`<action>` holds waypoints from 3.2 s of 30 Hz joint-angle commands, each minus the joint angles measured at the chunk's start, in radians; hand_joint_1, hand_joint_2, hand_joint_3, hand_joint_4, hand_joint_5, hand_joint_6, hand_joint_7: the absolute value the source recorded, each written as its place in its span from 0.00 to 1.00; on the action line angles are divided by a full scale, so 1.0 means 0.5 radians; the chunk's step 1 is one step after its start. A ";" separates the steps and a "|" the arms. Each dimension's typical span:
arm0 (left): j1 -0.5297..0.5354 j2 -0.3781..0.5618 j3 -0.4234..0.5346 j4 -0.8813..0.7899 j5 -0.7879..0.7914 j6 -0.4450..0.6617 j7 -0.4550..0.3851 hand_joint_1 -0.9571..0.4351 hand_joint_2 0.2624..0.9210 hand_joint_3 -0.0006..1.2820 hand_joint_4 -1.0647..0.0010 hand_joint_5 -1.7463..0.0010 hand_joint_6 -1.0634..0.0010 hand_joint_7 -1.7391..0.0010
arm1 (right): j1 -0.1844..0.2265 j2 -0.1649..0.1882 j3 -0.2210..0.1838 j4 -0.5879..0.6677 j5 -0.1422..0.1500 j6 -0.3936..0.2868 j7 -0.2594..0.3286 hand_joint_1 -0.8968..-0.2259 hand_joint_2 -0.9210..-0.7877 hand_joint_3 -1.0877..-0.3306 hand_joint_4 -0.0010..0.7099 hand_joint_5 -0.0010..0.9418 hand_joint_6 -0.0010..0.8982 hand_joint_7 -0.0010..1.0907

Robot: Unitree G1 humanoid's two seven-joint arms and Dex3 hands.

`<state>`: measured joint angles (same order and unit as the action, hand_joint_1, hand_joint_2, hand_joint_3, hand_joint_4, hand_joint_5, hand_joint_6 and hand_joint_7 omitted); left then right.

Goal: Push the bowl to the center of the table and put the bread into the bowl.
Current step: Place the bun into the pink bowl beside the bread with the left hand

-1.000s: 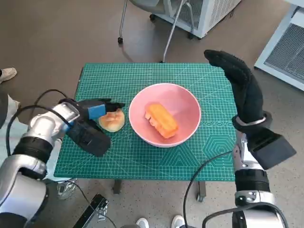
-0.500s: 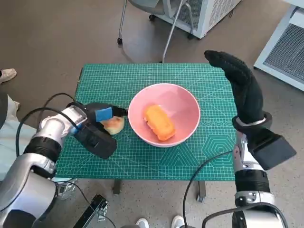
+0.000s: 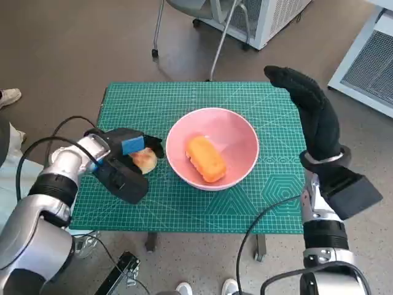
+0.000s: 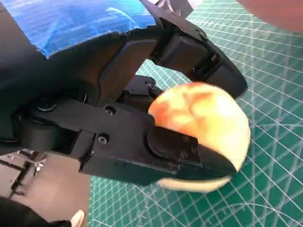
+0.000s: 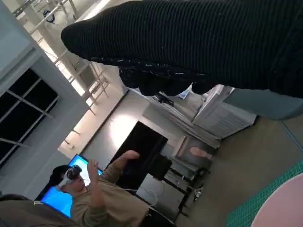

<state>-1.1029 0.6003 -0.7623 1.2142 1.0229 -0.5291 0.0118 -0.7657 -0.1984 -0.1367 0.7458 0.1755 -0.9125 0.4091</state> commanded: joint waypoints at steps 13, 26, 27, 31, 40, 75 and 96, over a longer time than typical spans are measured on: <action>-0.420 0.247 0.382 -0.344 -0.299 -0.068 -0.189 0.69 1.00 0.04 0.38 0.31 0.33 0.38 | 0.041 0.005 0.005 -0.003 -0.006 0.036 -0.029 0.44 0.00 0.41 0.42 0.00 0.00 0.61; -0.501 0.174 0.536 -0.657 -0.422 -0.118 -0.200 0.69 1.00 0.07 0.41 0.34 0.39 0.30 | 0.050 0.010 0.010 -0.034 -0.010 0.042 -0.036 0.41 0.00 0.42 0.43 0.01 0.00 0.62; -0.496 0.148 0.534 -0.682 -0.419 -0.120 -0.192 0.69 1.00 0.07 0.42 0.34 0.39 0.30 | 0.050 0.009 0.010 -0.034 -0.010 0.039 -0.036 0.41 0.00 0.42 0.43 0.01 0.00 0.62; -0.478 0.056 0.505 -0.733 -0.392 -0.125 -0.188 0.69 1.00 0.08 0.43 0.35 0.41 0.27 | 0.051 0.009 0.010 -0.034 -0.014 0.035 -0.036 0.39 0.00 0.42 0.43 0.01 0.00 0.62; -0.479 -0.169 0.281 -0.583 -0.167 -0.200 0.031 0.69 1.00 0.10 0.47 0.36 0.41 0.24 | 0.062 0.010 0.018 -0.052 -0.036 0.032 -0.058 0.39 0.00 0.42 0.43 0.01 0.00 0.62; -0.344 -0.532 0.063 -0.247 -0.183 0.214 -0.794 0.05 0.64 0.02 1.00 1.00 1.00 1.00 | 0.165 -0.048 0.007 -0.209 -0.092 0.079 -0.143 0.40 0.00 0.42 0.42 0.00 0.00 0.58; -0.086 -0.214 0.683 -0.756 -0.916 0.329 -1.183 0.09 0.66 0.01 1.00 1.00 1.00 1.00 | 0.077 -0.034 0.025 -0.120 -0.094 0.070 -0.169 0.40 0.00 0.42 0.42 0.00 0.00 0.57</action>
<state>-1.1905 0.4526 -0.4971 0.8790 0.6578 -0.3663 -0.5461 -0.7216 -0.2190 -0.1273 0.6649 0.1308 -0.8871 0.3264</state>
